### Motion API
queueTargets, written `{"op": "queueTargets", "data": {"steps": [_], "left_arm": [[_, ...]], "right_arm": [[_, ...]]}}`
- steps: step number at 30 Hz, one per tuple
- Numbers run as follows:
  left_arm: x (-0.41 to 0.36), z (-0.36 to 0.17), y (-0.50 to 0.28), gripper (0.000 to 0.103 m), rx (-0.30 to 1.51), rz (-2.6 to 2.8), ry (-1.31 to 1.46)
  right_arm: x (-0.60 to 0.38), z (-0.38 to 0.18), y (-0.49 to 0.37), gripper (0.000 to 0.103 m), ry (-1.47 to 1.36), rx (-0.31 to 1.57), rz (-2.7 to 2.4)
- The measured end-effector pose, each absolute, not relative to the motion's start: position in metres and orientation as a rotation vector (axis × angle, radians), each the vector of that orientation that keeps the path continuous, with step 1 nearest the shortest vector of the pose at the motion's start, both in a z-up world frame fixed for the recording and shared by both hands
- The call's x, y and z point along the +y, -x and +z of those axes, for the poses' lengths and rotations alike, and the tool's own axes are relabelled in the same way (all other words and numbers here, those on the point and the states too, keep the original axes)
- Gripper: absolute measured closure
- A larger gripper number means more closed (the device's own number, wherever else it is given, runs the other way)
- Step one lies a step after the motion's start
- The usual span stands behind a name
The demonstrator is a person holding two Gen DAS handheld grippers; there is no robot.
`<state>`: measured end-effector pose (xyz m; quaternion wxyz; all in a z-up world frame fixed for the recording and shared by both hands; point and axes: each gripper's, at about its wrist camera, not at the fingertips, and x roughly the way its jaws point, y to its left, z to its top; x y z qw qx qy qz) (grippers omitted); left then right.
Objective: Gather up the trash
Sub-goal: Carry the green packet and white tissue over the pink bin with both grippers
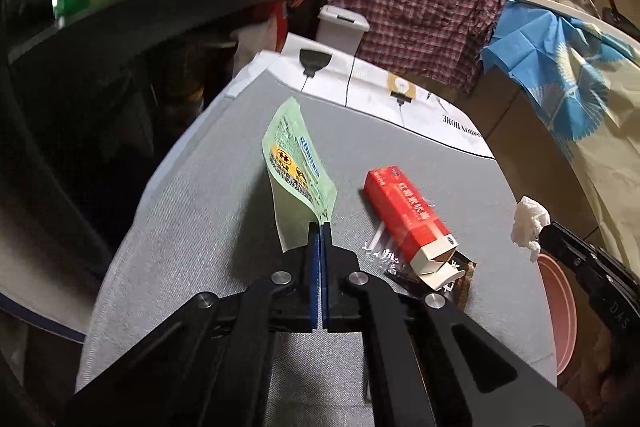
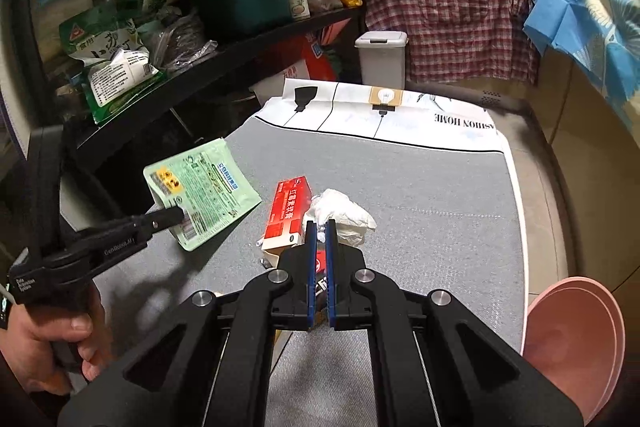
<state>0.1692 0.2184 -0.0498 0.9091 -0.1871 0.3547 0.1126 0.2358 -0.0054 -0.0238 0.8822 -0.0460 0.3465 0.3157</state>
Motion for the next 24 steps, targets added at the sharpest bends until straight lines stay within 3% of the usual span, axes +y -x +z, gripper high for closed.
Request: {"op": "queueTargets", "data": {"steps": [24], "left_arm": [[0.155, 0.011, -0.129, 0.103, 0.632, 0.171, 0.182]], "right_arm": [[-0.061, 0.039, -0.184, 0.099, 0.090, 0.594, 0.580]]}}
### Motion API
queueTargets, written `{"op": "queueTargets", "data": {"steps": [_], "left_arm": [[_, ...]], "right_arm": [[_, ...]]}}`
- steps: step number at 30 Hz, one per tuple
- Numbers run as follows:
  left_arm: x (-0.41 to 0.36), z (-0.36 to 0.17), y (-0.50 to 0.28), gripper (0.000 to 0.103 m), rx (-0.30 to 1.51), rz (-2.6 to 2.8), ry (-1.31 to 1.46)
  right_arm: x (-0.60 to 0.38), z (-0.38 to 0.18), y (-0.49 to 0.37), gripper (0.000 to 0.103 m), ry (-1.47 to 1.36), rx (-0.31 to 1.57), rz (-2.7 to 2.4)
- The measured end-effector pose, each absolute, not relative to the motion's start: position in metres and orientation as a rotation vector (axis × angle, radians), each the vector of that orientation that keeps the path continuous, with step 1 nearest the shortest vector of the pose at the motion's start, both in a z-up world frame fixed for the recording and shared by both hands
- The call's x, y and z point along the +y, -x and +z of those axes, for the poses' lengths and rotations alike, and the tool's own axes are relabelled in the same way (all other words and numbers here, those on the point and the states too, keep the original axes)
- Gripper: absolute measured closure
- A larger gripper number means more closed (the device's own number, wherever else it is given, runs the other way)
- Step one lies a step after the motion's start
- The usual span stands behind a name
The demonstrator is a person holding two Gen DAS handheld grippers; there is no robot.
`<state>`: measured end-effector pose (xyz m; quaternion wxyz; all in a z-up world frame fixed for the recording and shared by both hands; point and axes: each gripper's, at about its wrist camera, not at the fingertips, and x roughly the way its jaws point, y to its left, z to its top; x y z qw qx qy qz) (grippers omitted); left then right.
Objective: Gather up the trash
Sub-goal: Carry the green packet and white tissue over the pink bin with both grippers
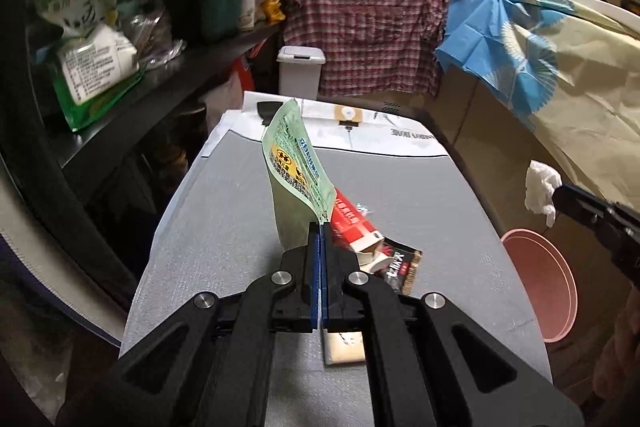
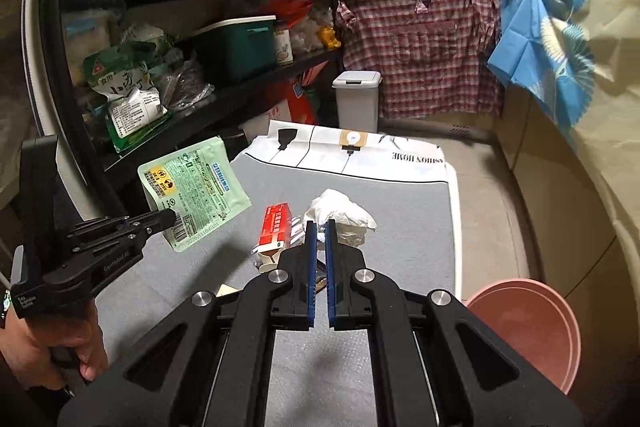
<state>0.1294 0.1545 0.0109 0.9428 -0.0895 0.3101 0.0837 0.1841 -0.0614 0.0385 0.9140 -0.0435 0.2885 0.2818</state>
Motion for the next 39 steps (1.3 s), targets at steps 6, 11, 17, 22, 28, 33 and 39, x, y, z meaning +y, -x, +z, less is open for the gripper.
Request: {"op": "queueTargets", "data": {"steps": [6, 11, 17, 22, 28, 33, 39], "left_arm": [[0.140, 0.019, -0.123, 0.103, 0.627, 0.143, 0.162], [0.128, 0.022, -0.123, 0.103, 0.634, 0.117, 0.147], [0.110, 0.025, -0.124, 0.103, 0.637, 0.080, 0.132], [0.095, 0.028, -0.129, 0.103, 0.637, 0.048, 0.128], [0.072, 0.029, -0.139, 0.103, 0.642, -0.004, 0.122], [0.048, 0.026, -0.148, 0.103, 0.648, -0.053, 0.111], [0.018, 0.026, -0.158, 0.103, 0.649, -0.117, 0.097]], "right_arm": [[-0.077, 0.058, -0.176, 0.099, 0.074, 0.590, 0.577], [-0.094, 0.075, -0.167, 0.099, 0.097, 0.569, 0.560], [-0.128, 0.084, -0.166, 0.099, 0.121, 0.537, 0.502], [-0.155, 0.072, -0.176, 0.099, 0.130, 0.548, 0.402], [-0.180, 0.054, -0.189, 0.099, 0.107, 0.595, 0.317], [-0.199, 0.047, -0.196, 0.099, 0.092, 0.613, 0.271], [-0.218, 0.040, -0.203, 0.099, 0.065, 0.634, 0.233]]}}
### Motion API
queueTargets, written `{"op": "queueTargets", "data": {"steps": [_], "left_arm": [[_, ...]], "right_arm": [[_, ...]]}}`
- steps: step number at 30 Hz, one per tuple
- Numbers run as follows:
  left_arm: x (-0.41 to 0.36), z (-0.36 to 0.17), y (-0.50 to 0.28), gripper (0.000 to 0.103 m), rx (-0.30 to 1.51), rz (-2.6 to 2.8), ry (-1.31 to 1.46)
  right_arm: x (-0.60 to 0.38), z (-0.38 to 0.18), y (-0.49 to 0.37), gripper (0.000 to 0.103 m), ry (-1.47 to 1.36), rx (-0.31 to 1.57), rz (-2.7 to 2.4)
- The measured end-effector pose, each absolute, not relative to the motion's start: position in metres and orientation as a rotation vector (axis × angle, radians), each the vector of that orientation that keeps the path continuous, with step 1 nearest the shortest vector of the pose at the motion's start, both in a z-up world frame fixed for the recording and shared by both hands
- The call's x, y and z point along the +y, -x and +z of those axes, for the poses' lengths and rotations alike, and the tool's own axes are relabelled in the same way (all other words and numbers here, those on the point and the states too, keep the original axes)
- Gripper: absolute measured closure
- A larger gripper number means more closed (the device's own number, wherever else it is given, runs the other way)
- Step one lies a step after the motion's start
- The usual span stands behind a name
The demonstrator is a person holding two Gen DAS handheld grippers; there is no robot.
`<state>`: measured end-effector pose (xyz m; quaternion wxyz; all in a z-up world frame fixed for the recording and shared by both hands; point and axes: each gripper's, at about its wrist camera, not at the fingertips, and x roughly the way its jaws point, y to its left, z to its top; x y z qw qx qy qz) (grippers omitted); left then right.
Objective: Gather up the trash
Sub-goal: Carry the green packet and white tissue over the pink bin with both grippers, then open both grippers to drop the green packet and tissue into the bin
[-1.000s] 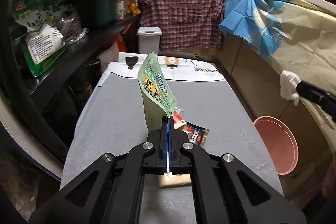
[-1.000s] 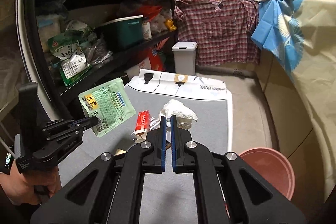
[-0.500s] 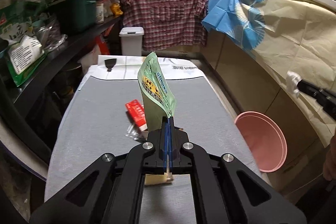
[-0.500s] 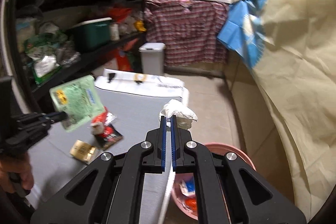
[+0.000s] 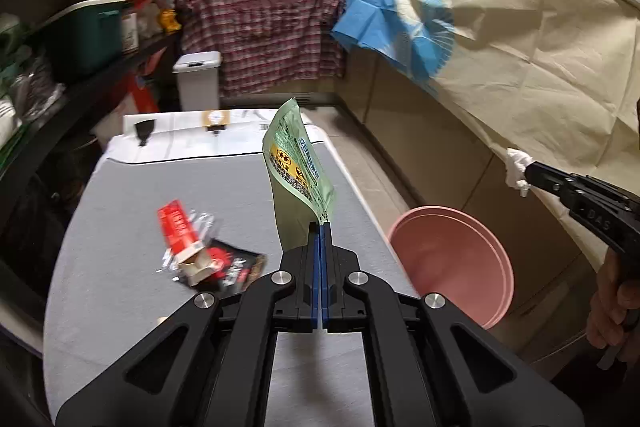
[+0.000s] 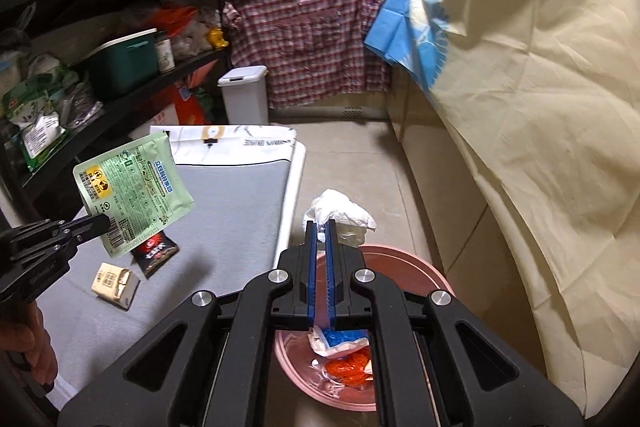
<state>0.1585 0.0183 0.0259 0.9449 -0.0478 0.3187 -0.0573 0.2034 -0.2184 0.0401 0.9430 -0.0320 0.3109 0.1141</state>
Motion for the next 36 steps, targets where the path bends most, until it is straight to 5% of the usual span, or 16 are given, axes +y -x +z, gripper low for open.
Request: {"op": "queueTargets", "data": {"steps": [36], "left_arm": [[-0.121, -0.019, -0.211, 0.103, 0.804, -0.458, -0.069]], "right_arm": [[-0.279, 0.002, -0.234, 0.098, -0.011, 0.803, 0.106]]}}
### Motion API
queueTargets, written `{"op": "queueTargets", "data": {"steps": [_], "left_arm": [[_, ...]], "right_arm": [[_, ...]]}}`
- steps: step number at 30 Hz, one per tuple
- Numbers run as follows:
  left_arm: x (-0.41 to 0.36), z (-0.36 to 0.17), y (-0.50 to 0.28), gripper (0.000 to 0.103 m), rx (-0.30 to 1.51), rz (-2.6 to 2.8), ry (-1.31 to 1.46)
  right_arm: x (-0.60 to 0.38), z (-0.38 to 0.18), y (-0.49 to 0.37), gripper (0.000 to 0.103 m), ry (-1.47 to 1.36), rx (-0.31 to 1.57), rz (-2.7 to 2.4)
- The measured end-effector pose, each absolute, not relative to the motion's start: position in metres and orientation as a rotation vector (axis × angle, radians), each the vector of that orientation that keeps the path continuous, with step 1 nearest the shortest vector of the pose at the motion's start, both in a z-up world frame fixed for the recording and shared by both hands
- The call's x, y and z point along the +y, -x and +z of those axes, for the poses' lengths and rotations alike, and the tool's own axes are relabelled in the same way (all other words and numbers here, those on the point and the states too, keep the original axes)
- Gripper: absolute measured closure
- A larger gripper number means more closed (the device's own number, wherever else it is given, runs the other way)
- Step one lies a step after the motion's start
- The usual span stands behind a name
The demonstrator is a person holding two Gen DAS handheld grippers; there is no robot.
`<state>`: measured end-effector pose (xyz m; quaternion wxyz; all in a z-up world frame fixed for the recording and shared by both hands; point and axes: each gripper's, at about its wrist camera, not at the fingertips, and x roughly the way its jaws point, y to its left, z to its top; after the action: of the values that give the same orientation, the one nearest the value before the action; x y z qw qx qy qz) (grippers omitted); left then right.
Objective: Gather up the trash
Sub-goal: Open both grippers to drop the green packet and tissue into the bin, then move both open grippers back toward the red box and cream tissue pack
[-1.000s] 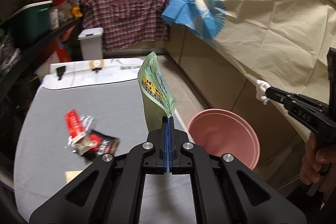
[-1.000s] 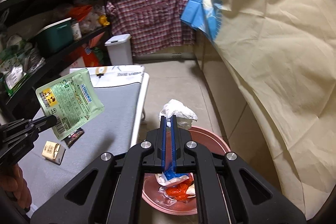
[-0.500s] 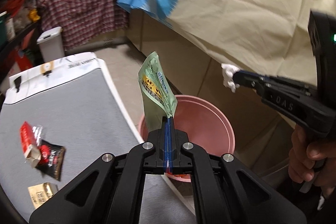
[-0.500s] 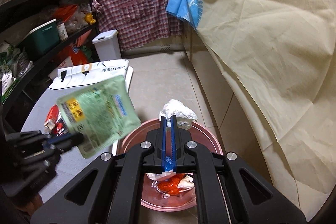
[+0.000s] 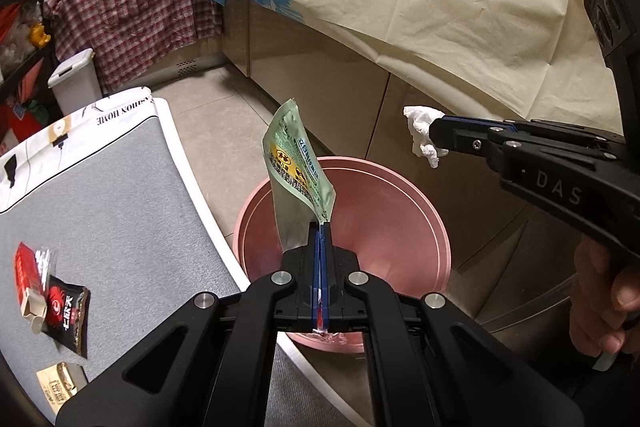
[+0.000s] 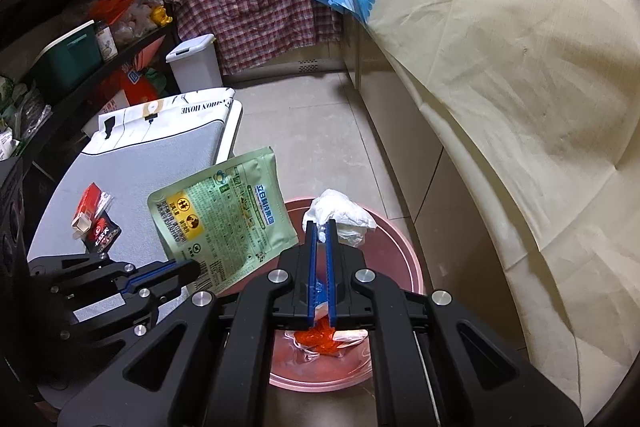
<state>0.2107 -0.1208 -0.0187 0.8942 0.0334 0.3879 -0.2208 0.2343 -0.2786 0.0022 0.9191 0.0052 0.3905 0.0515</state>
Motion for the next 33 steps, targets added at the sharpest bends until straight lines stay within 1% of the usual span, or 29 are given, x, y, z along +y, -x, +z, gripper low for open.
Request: {"op": "queueTargets", "data": {"steps": [4, 5, 6, 7, 8, 9, 20, 33], "left_arm": [[-0.124, -0.021, -0.215, 0.103, 0.819, -0.470, -0.065], [-0.124, -0.021, -0.216, 0.099, 0.818, -0.471, -0.061], [-0.123, -0.020, -0.217, 0.090, 0.821, -0.469, -0.055], [-0.122, -0.019, -0.218, 0.085, 0.821, -0.463, -0.046], [-0.120, -0.019, -0.217, 0.080, 0.816, -0.460, -0.038], [-0.117, -0.018, -0.217, 0.080, 0.812, -0.456, -0.030], [-0.087, -0.004, -0.202, 0.080, 0.765, -0.419, -0.001], [0.001, 0.013, -0.184, 0.080, 0.708, -0.264, 0.063]], "right_arm": [[-0.278, 0.000, -0.237, 0.095, -0.014, 0.816, 0.103], [-0.279, -0.001, -0.237, 0.092, -0.015, 0.823, 0.098], [-0.280, -0.002, -0.238, 0.083, -0.018, 0.830, 0.096], [-0.281, -0.003, -0.239, 0.076, -0.019, 0.831, 0.090], [-0.281, -0.003, -0.239, 0.061, -0.019, 0.830, 0.083], [-0.283, -0.003, -0.239, 0.055, -0.019, 0.827, 0.075], [-0.276, 0.011, -0.230, 0.055, -0.037, 0.761, 0.096], [-0.225, 0.032, -0.215, 0.056, -0.020, 0.667, 0.196]]}}
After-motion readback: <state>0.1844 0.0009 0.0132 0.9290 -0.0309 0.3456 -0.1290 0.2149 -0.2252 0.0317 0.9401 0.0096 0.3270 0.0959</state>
